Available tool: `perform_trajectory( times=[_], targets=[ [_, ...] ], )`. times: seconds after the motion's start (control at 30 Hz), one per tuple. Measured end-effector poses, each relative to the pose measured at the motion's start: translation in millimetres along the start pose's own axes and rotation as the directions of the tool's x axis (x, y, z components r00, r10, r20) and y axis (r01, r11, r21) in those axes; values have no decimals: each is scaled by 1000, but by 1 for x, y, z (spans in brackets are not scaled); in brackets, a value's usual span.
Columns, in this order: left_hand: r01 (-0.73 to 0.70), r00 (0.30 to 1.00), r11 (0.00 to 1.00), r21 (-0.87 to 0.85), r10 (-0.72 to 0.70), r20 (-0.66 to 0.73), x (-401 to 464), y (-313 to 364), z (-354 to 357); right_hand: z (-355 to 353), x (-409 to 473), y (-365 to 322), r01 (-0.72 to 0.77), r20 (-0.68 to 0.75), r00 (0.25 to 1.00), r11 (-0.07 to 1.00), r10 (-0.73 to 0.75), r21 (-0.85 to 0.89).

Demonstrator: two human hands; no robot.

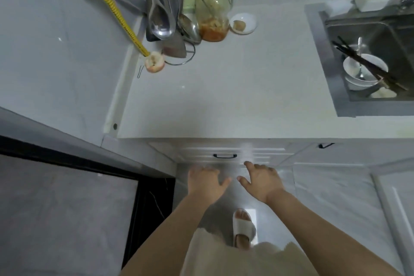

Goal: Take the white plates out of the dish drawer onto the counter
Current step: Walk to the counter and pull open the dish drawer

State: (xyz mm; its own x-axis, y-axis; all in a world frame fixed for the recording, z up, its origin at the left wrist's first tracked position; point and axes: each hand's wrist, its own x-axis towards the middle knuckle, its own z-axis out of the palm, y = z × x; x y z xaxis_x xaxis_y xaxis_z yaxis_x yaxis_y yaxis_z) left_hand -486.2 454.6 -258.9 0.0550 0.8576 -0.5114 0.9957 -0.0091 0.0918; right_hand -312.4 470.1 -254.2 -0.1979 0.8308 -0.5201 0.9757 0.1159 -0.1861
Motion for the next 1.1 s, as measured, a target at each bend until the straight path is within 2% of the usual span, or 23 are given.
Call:
perform_trajectory(
  times=[0.2,0.3,0.47,0.57,0.7,1.1],
  targets=[
    [-42,998,996,-83,38,-44,25,6,-2,4,22,11,69,2,998,993,-70,94],
    [-89,996,989,-122,88,-12,42,-1,2,8,35,12,109,-6,994,988,-109,112],
    [-150,989,987,-62,149,-20,64,-12,8,15,56,10,165,-42,986,986,-164,26],
    [-191,981,982,-4,191,-42,75,-14,8,15,68,6,208,-118,970,977,-213,-48],
    [-231,964,973,17,232,-131,83,-17,8,13,79,-3,216,-208,950,971,-234,-105],
    [-236,959,972,2,233,-162,86,-20,13,21,83,-13,185,-363,907,976,-215,-118]
  ],
)
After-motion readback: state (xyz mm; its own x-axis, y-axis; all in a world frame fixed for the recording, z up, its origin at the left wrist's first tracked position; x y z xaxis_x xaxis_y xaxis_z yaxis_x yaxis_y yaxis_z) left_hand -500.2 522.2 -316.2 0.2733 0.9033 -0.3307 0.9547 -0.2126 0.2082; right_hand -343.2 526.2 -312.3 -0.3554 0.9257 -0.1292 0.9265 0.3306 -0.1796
